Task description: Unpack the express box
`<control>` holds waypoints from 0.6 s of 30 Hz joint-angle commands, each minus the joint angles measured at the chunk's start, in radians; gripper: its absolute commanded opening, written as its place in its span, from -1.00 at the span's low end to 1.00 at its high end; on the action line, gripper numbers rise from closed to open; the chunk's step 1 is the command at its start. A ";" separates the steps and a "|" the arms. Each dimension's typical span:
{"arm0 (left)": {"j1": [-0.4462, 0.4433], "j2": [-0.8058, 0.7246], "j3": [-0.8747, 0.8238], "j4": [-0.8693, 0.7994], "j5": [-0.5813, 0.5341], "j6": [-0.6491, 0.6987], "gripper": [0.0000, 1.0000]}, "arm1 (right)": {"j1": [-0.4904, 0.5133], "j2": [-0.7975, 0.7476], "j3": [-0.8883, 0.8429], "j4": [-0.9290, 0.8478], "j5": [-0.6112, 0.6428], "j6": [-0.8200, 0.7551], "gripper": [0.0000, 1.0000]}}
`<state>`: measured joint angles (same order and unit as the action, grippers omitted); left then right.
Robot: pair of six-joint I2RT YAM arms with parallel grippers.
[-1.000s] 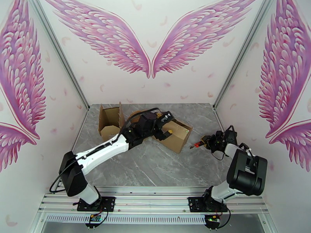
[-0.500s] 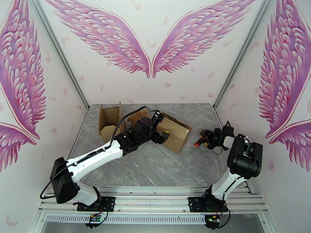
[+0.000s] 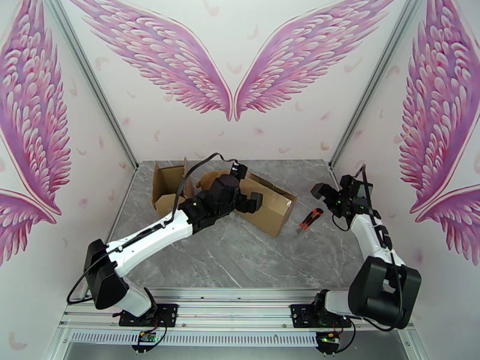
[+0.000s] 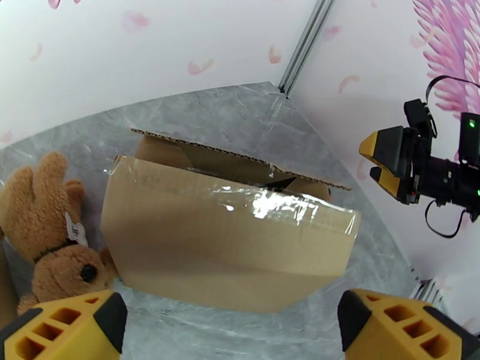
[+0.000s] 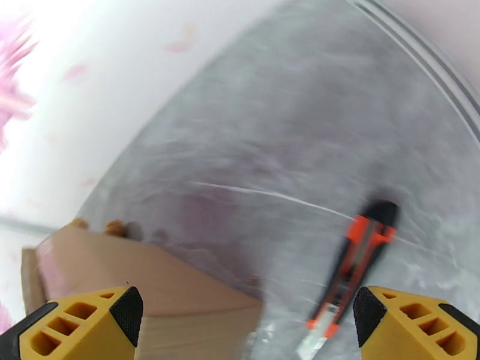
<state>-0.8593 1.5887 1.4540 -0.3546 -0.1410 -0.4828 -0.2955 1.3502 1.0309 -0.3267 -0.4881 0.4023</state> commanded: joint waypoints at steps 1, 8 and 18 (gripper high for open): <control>0.020 0.033 0.028 -0.024 0.105 -0.190 0.98 | 0.067 0.040 0.079 -0.056 -0.089 -0.081 0.98; 0.033 0.051 -0.069 0.070 0.144 -0.372 0.98 | 0.139 0.199 0.157 -0.124 -0.249 -0.131 0.97; 0.063 0.176 -0.030 0.098 0.234 -0.380 0.97 | 0.186 0.109 -0.025 -0.053 -0.310 -0.055 0.98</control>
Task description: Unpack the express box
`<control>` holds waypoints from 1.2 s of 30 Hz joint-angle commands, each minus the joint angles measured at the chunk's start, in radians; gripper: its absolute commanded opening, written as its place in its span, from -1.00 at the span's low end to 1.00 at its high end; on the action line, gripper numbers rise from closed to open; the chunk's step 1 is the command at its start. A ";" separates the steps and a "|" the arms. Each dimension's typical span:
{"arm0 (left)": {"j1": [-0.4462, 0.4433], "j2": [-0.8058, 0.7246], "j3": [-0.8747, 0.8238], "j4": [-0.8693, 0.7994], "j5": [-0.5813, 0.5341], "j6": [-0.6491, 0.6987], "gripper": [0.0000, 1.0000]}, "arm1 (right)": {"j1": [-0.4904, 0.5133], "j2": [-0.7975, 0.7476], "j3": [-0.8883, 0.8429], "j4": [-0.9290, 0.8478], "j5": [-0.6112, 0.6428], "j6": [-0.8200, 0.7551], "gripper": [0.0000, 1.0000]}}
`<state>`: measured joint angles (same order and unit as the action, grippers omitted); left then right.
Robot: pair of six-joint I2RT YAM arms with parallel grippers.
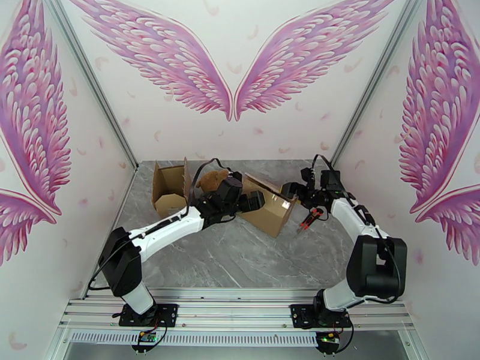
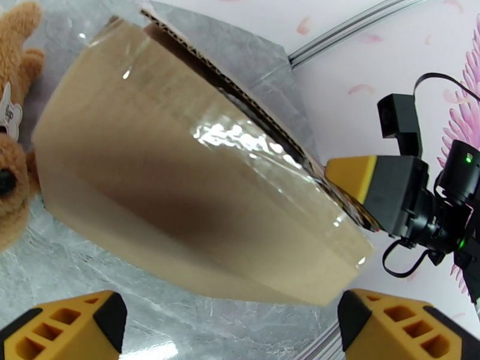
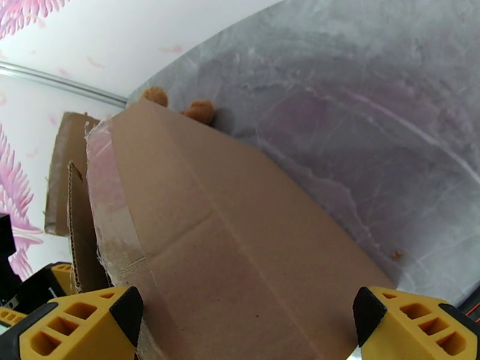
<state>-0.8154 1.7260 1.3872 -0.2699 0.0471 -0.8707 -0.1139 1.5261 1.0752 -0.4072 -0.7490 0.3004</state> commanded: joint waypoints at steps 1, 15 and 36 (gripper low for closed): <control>0.033 0.059 0.062 -0.004 0.068 0.027 0.98 | 0.005 -0.101 -0.114 0.065 -0.082 0.069 0.98; 0.110 0.130 0.261 -0.190 0.149 0.257 0.98 | 0.143 -0.536 -0.382 0.143 0.066 0.190 0.98; 0.010 0.154 0.450 -0.585 -0.275 0.147 0.97 | 0.335 -0.642 -0.497 0.267 0.163 0.297 1.00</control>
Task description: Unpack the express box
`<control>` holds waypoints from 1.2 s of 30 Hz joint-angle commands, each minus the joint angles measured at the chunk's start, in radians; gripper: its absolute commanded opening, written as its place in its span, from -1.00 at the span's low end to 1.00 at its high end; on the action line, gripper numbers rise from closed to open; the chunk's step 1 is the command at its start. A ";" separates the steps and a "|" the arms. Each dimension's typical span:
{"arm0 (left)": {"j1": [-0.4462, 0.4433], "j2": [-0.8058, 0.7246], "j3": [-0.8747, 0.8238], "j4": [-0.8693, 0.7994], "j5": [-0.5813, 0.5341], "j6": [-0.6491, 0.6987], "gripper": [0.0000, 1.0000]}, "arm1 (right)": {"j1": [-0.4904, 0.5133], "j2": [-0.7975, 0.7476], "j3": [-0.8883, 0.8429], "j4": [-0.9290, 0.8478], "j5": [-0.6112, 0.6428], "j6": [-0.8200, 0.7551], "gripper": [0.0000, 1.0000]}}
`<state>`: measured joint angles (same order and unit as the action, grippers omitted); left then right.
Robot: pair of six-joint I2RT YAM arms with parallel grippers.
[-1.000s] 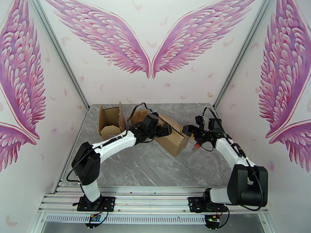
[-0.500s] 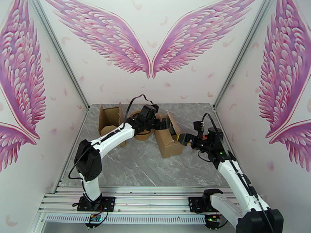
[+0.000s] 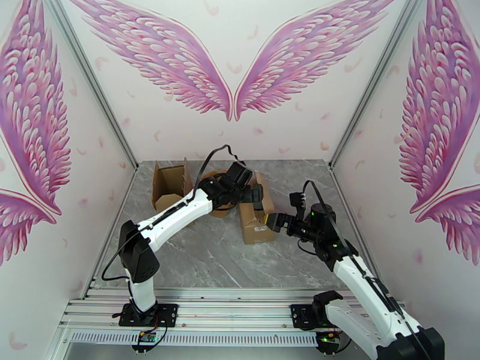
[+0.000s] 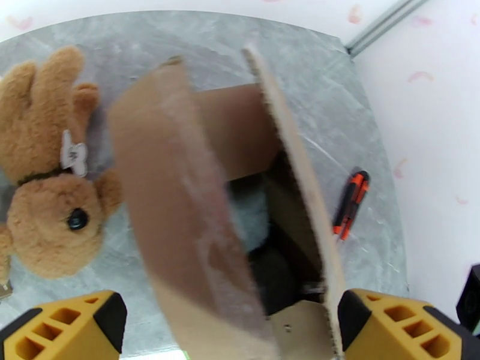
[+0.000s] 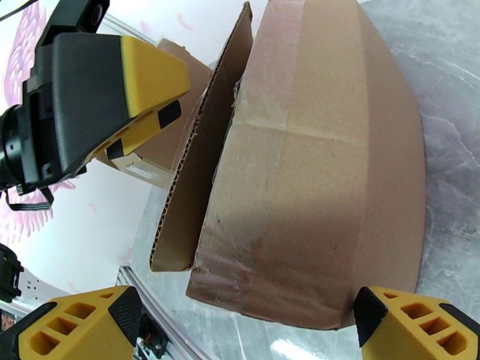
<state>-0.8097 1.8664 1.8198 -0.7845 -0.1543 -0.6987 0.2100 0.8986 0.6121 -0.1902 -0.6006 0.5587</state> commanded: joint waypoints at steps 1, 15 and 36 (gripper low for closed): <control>0.004 0.014 0.015 -0.076 -0.077 -0.028 0.97 | 0.017 -0.018 -0.048 0.069 0.007 0.051 0.99; -0.013 0.124 0.138 -0.228 -0.180 -0.023 0.95 | 0.066 -0.035 -0.106 0.138 0.014 0.057 0.99; 0.013 0.029 0.062 -0.164 -0.105 0.004 -0.12 | 0.119 -0.001 0.252 -0.367 0.506 -0.098 0.97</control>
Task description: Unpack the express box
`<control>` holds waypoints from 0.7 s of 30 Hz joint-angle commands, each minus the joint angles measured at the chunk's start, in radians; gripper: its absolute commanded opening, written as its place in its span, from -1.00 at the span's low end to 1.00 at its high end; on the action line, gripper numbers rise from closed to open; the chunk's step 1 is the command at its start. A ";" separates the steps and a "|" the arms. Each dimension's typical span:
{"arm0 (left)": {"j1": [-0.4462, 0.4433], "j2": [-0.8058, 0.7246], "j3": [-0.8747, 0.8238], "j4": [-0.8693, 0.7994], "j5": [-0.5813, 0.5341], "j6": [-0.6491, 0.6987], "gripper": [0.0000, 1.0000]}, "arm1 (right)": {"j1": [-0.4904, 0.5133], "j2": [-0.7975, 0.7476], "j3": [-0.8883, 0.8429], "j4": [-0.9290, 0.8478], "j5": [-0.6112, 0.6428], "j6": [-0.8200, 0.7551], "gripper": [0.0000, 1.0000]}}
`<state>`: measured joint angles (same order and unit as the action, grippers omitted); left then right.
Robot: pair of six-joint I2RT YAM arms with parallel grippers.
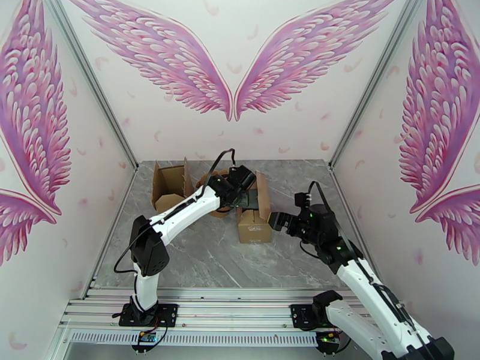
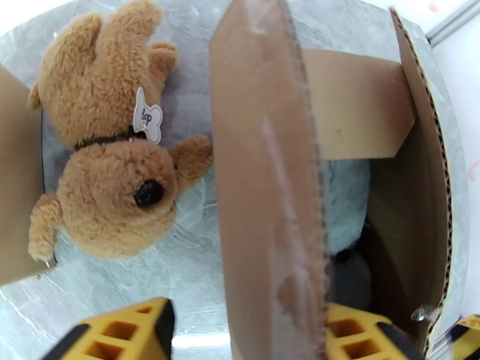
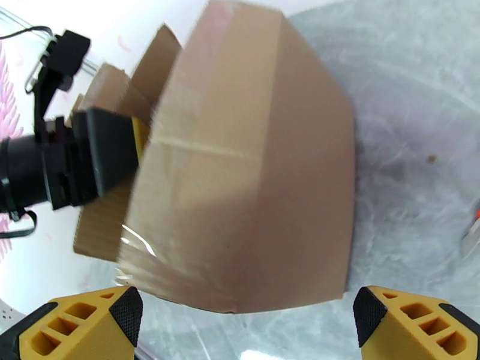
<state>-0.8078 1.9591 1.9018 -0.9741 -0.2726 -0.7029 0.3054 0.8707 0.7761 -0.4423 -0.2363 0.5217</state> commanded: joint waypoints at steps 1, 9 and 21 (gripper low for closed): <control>0.014 -0.069 -0.027 0.031 0.020 0.007 -0.23 | 0.035 0.051 0.131 -0.145 0.171 -0.074 0.98; 0.035 -0.140 -0.126 0.119 0.061 -0.010 -0.78 | 0.191 0.338 0.470 -0.348 0.395 -0.148 1.00; 0.016 -0.283 -0.278 0.293 0.070 -0.090 -1.00 | 0.340 0.665 0.794 -0.598 0.669 -0.132 0.97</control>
<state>-0.7849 1.7489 1.6363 -0.7673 -0.1909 -0.7666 0.6415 1.5200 1.5204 -0.9421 0.3328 0.3920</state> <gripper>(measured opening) 0.073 0.988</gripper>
